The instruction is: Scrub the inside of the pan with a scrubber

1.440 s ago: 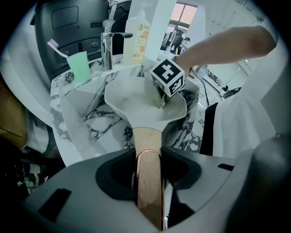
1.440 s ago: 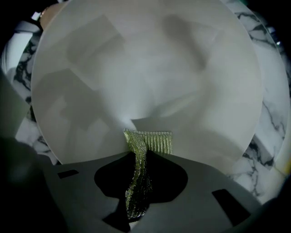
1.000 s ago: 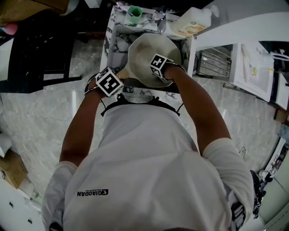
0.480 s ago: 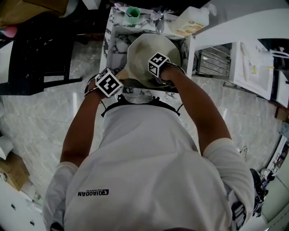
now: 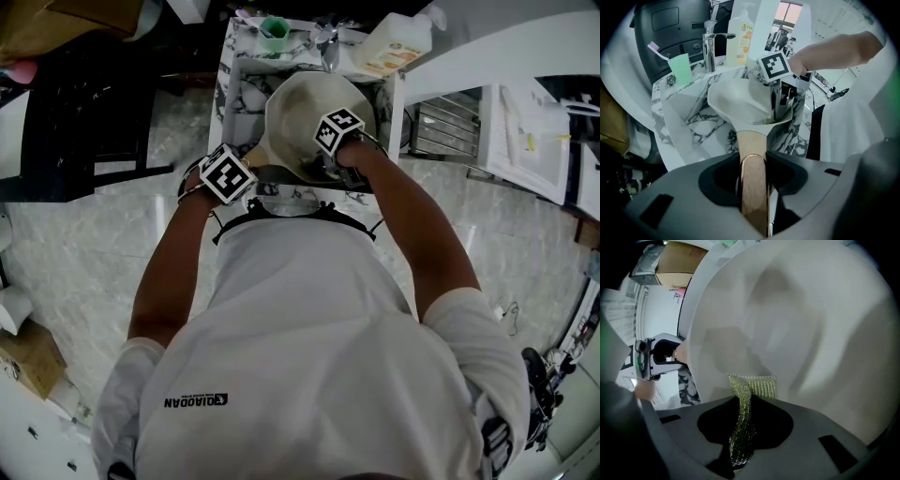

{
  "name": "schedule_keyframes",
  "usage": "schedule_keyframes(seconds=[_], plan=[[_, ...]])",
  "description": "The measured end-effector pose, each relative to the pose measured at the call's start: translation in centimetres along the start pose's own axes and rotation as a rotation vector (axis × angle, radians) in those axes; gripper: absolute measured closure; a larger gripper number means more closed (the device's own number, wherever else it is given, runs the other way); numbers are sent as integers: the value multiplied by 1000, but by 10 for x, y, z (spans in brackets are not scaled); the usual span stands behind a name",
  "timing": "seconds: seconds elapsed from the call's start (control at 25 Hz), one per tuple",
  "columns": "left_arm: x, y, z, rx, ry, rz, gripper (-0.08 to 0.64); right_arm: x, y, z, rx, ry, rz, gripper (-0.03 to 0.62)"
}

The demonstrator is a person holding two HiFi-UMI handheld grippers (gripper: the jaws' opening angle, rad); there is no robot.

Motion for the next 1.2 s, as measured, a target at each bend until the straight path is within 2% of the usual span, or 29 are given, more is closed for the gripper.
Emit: schedule_keyframes(seconds=[0.4, 0.68, 0.84, 1.0, 1.08, 1.2], plan=[[0, 1, -1, -2, 6, 4, 383, 4, -14, 31, 76, -210, -118, 505], [0, 1, -1, -3, 5, 9, 383, 4, -18, 36, 66, -236, -136, 505], [0, 1, -1, -3, 4, 6, 383, -2, -25, 34, -7, -200, -186, 505], [-1, 1, 0, -4, 4, 8, 383, -23, -46, 35, -135, -145, -308, 506], [0, 1, -1, -5, 5, 7, 383, -38, -60, 29, -184, -82, -396, 506], [0, 2, -1, -6, 5, 8, 383, -70, -83, 8, -247, 90, -545, 505]])
Point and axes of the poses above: the fingertips, and each gripper's own axes: x forward along the fingers, z to its left, y out of its underside, the point moved 2 cm from there along -x, backward along the fingers, and after that the axes turned 9 degrees about -y, right-handed, at the moved point
